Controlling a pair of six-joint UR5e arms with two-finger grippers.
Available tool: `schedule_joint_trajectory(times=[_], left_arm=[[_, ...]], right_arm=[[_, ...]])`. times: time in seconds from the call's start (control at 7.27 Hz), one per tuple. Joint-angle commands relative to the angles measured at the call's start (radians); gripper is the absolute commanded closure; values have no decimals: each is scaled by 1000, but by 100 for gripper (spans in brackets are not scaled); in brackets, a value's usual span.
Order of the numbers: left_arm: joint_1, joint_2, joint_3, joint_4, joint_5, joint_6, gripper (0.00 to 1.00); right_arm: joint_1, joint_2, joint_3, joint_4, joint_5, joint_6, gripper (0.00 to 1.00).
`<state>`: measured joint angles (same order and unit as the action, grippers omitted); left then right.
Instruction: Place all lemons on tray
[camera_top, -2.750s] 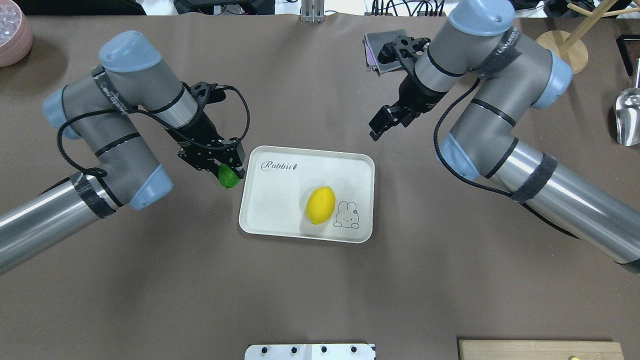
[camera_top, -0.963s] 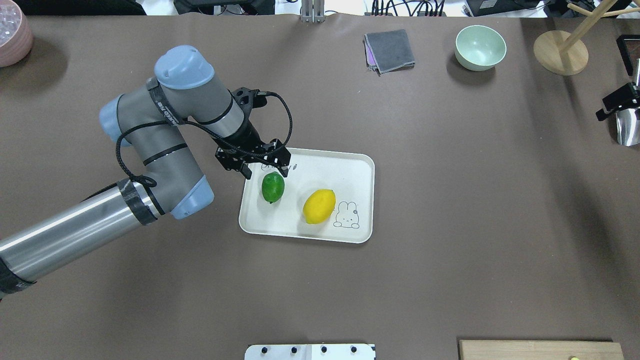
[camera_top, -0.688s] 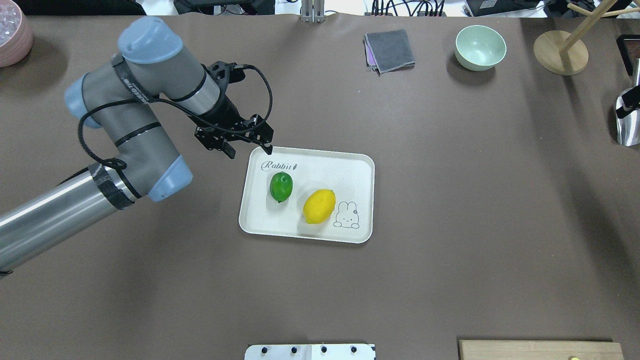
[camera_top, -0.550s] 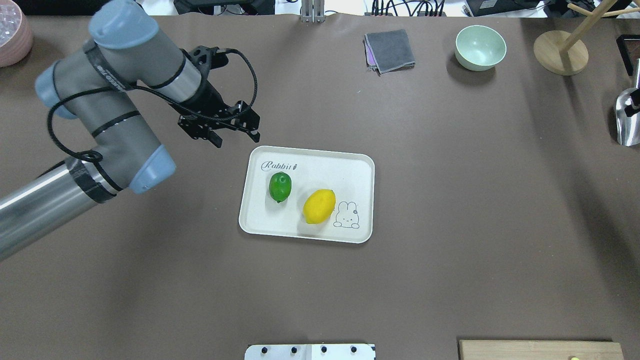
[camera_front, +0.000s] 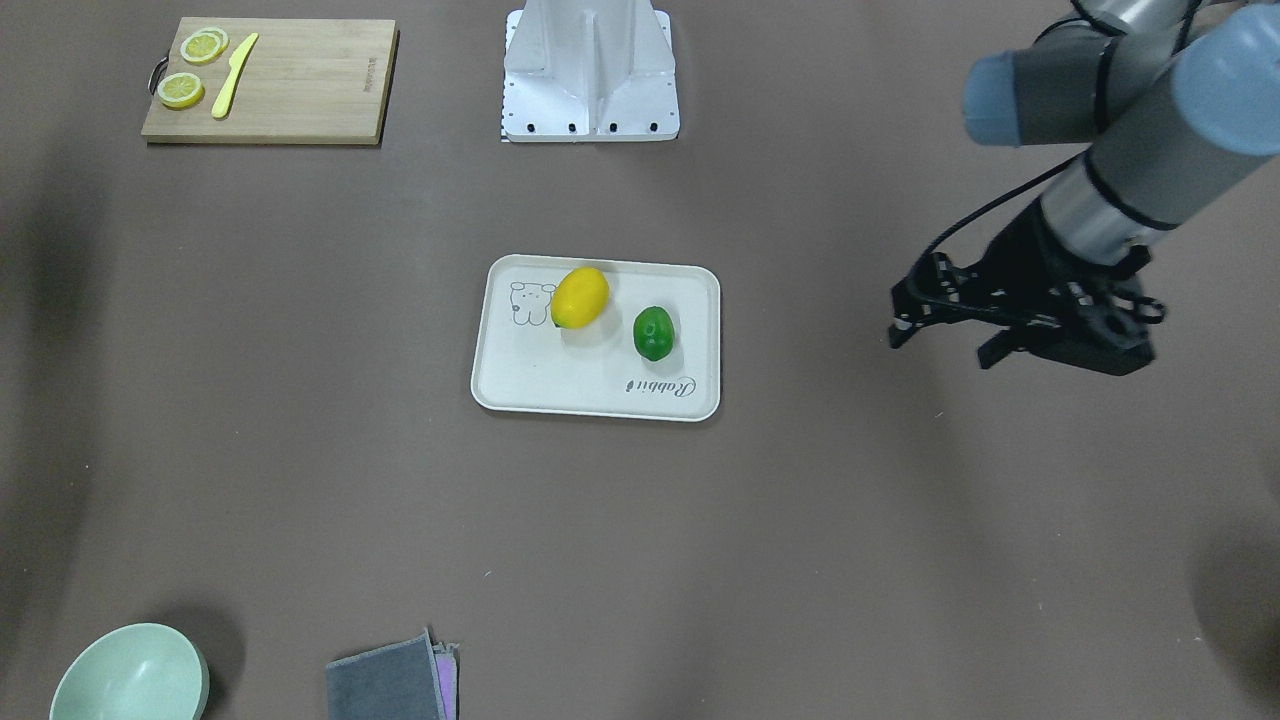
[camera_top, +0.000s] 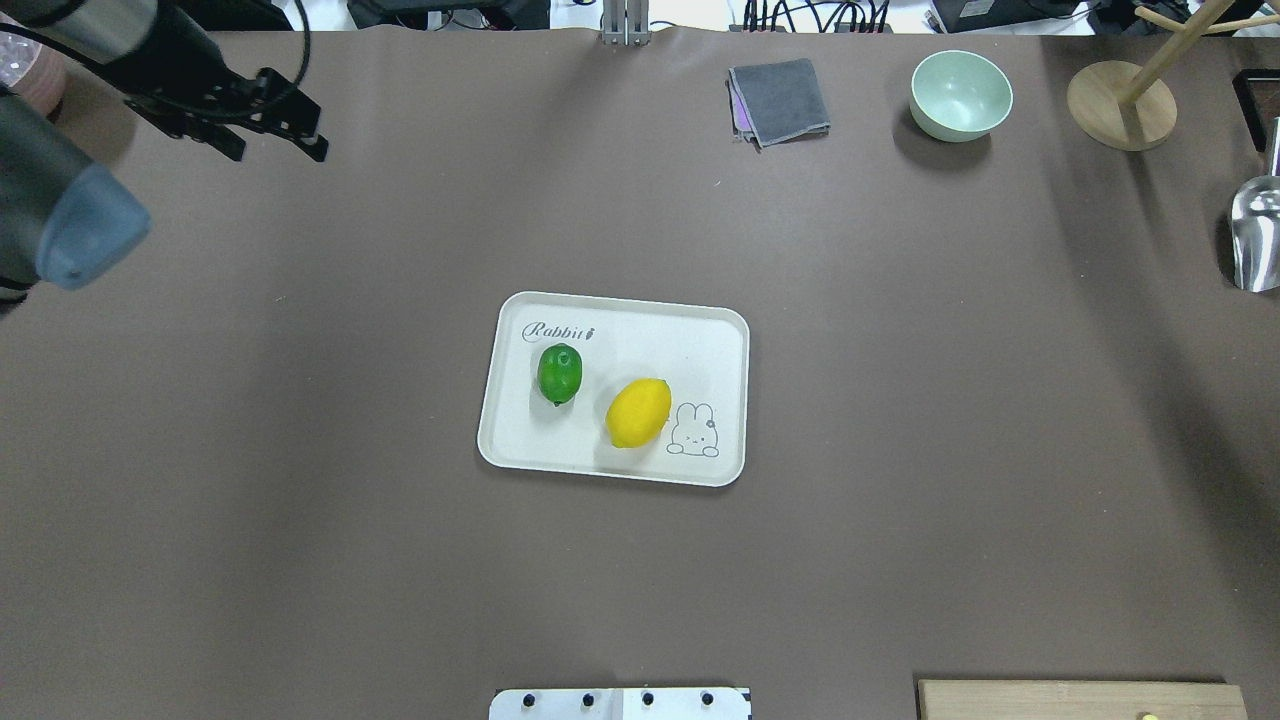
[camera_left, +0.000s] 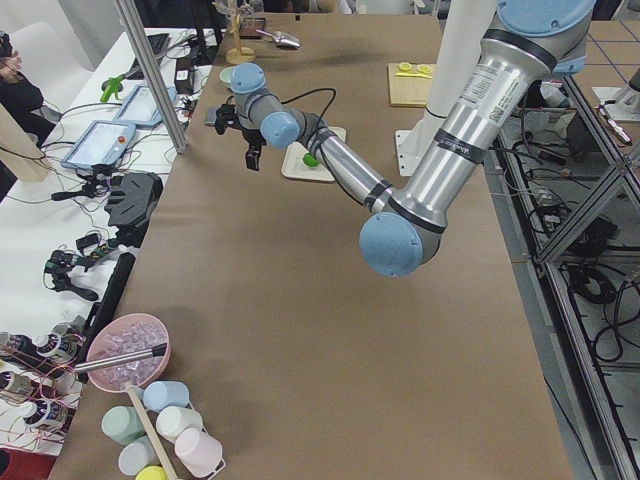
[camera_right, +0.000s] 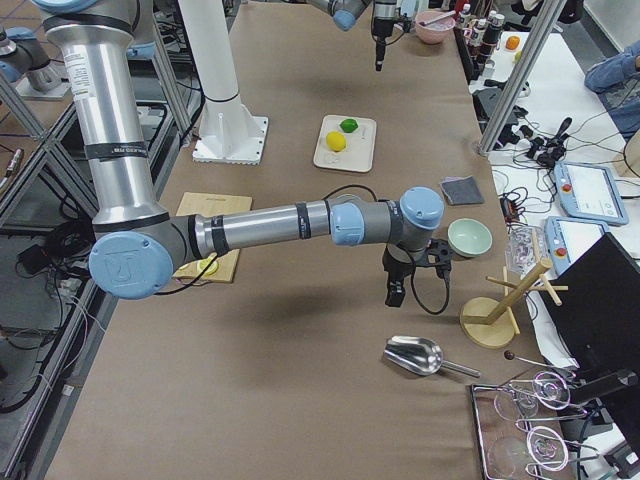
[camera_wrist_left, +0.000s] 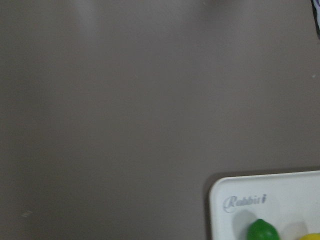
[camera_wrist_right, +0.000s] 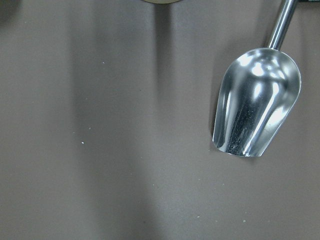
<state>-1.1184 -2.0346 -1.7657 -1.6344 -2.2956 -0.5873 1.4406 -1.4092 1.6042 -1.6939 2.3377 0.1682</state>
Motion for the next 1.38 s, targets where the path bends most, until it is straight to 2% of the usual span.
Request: schedule_joint_trajectory(times=[0.0, 0.14, 0.41, 0.55, 0.83, 0.96, 1.24], left_arm=[[-98, 173, -44, 54, 148, 365, 2], [-147, 256, -38, 54, 154, 442, 2], [-233, 419, -23, 39, 145, 471, 2], [-268, 456, 0, 39, 147, 539, 2], [-369, 461, 119, 38, 139, 584, 2], [-409, 479, 133, 38, 131, 584, 2], [-446, 488, 153, 30, 12, 581, 2]], right_arm=[[3, -26, 6, -3, 9, -2, 0], [3, -30, 7, -3, 11, -3, 0], [4, -34, 7, -3, 12, -1, 0], [4, -39, 7, -1, 12, -1, 0], [4, -42, 8, 2, 12, -1, 0], [4, -43, 7, 3, 12, -1, 0], [4, -42, 7, 0, 15, -1, 0]])
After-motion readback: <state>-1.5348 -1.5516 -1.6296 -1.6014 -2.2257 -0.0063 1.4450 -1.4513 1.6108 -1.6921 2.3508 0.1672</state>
